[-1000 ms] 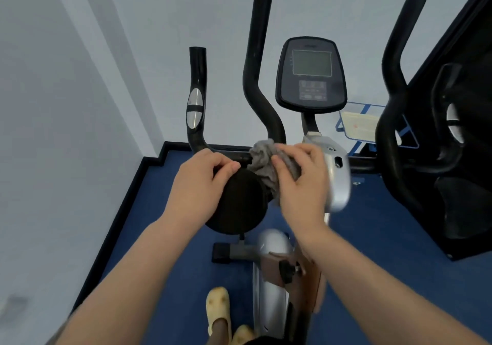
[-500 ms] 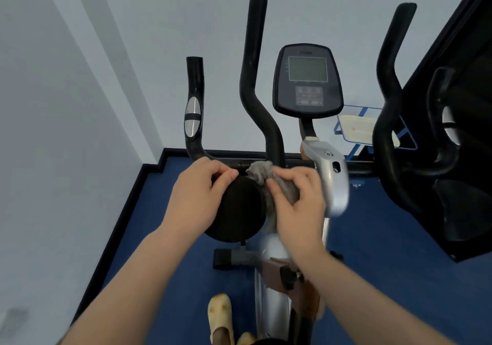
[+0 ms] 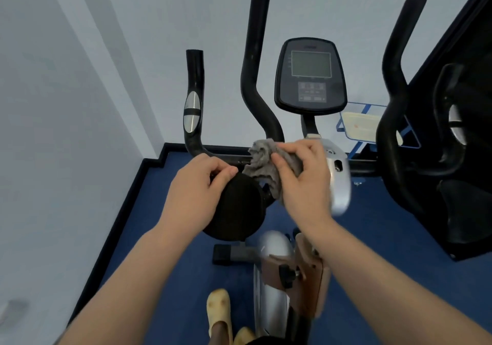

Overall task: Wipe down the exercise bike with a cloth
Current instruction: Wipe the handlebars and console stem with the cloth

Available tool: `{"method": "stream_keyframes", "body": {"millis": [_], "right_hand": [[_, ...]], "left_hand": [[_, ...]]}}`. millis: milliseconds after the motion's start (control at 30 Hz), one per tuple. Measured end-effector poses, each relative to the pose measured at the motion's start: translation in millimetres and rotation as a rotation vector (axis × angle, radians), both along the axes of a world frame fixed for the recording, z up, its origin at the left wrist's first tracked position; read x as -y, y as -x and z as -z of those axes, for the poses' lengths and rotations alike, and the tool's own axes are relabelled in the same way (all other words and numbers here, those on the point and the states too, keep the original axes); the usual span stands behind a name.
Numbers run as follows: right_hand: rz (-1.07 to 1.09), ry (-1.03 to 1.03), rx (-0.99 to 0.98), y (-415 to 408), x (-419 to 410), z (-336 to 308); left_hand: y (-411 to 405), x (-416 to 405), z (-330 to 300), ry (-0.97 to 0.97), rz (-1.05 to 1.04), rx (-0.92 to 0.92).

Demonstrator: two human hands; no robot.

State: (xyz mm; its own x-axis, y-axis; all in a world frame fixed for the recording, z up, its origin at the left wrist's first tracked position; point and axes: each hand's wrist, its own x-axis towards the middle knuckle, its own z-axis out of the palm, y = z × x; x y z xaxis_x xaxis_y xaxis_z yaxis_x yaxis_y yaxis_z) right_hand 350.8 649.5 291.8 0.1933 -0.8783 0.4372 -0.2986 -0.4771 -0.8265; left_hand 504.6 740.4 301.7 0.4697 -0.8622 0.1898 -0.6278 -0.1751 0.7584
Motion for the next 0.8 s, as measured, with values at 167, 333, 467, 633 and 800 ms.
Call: {"method": "stream_keyframes", "body": {"millis": [167, 333, 467, 633, 800], "right_hand": [[-0.005, 0.107, 0.021, 5.1, -39.1, 21.0], [0.015, 0.022, 0.034, -6.5, 0.1, 2.0], [0.025, 0.079, 0.057, -3.4, -33.6, 21.3], [-0.069, 0.093, -0.109, 3.2, -1.8, 3.7], [0.028, 0.066, 0.038, 0.1, -36.4, 16.4]], "left_hand": [[2.2, -1.2, -1.6, 0.001, -0.004, 0.031], [0.5, 0.2, 0.0, -0.021, -0.009, 0.063], [0.7, 0.3, 0.6, -0.005, -0.013, 0.072], [0.2, 1.0, -0.8, -0.013, 0.013, 0.070], [1.1, -0.3, -1.1, 0.013, 0.006, 0.051]]}}
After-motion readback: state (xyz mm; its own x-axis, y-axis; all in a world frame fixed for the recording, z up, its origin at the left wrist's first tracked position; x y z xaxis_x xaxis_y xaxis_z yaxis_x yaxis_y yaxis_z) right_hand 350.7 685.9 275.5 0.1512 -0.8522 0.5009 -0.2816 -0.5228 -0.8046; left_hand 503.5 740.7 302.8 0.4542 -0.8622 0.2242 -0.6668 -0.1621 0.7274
